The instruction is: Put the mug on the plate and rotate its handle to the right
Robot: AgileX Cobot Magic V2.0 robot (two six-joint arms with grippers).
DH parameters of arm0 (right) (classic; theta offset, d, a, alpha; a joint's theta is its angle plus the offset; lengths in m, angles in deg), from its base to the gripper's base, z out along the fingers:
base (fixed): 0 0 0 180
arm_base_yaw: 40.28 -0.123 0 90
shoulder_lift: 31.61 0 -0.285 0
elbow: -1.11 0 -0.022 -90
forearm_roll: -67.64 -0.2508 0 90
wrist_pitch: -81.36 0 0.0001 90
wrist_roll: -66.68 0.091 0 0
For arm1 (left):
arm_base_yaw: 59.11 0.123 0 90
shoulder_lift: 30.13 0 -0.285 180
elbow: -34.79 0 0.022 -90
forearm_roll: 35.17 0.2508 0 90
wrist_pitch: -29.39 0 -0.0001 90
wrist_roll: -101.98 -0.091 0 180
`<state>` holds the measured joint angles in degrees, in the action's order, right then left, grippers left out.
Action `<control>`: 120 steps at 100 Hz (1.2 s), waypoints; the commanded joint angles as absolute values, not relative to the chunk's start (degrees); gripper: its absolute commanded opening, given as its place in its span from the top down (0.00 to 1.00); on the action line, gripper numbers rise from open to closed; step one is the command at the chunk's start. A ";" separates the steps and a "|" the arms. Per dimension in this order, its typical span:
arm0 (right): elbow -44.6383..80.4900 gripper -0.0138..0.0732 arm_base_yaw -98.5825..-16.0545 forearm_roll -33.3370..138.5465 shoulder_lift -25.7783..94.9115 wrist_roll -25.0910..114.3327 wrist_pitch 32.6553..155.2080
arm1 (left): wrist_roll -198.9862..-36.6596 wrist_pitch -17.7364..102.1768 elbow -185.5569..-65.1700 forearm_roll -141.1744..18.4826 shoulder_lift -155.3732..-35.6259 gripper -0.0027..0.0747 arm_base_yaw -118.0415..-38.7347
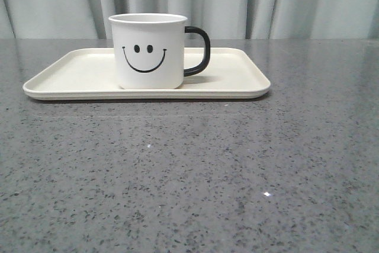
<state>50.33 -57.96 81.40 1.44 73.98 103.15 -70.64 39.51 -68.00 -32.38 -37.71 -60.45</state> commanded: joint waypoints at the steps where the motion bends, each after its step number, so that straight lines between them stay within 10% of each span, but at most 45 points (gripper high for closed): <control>1: 51.64 0.92 -55.58 82.72 -3.33 73.47 97.91 | -70.60 35.22 -67.36 -32.38 -35.98 0.99 -60.38; 52: 65.16 0.92 -45.92 76.20 -25.59 73.47 97.58 | -70.60 35.22 -67.36 -32.38 -35.98 0.99 -60.38; 120: 79.94 0.92 -43.80 72.36 -25.61 73.53 83.89 | -70.60 35.22 -67.36 -32.38 -35.98 0.99 -60.38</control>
